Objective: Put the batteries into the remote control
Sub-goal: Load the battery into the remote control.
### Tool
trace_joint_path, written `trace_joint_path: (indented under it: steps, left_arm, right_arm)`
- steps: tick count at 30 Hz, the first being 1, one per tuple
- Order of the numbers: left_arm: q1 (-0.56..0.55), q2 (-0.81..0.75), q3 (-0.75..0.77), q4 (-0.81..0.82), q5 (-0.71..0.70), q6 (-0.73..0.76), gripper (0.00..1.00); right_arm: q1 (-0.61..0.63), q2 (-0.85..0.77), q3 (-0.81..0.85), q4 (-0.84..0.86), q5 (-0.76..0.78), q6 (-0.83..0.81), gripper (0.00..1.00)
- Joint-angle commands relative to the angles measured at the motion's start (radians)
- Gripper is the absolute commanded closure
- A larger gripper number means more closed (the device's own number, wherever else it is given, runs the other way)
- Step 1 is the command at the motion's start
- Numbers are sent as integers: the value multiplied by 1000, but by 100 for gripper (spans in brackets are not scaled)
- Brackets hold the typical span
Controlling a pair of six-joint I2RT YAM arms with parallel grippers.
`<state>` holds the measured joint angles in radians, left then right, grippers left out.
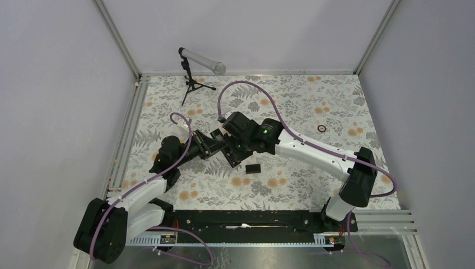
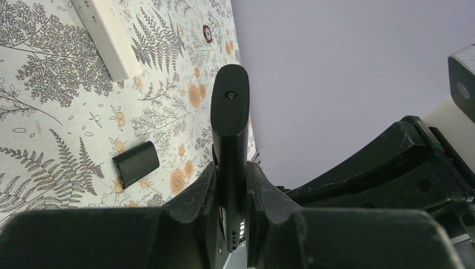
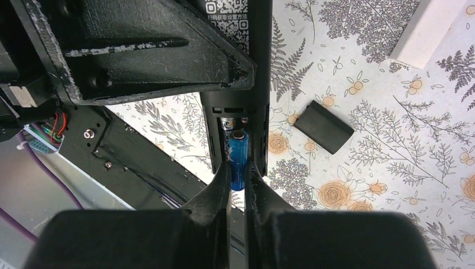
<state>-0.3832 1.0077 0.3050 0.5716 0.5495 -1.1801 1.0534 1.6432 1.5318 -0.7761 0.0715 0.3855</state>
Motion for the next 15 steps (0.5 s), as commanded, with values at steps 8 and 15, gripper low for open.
trace_joint_path:
  steps: [8, 15]
  left_arm:
    - [-3, -33, 6, 73, -17, -13, 100]
    - [-3, -40, 8, 61, -20, -4, 100]
  right_arm:
    - [26, 27, 39, -14, 61, -16, 90]
    - [28, 38, 57, -38, 66, -42, 88]
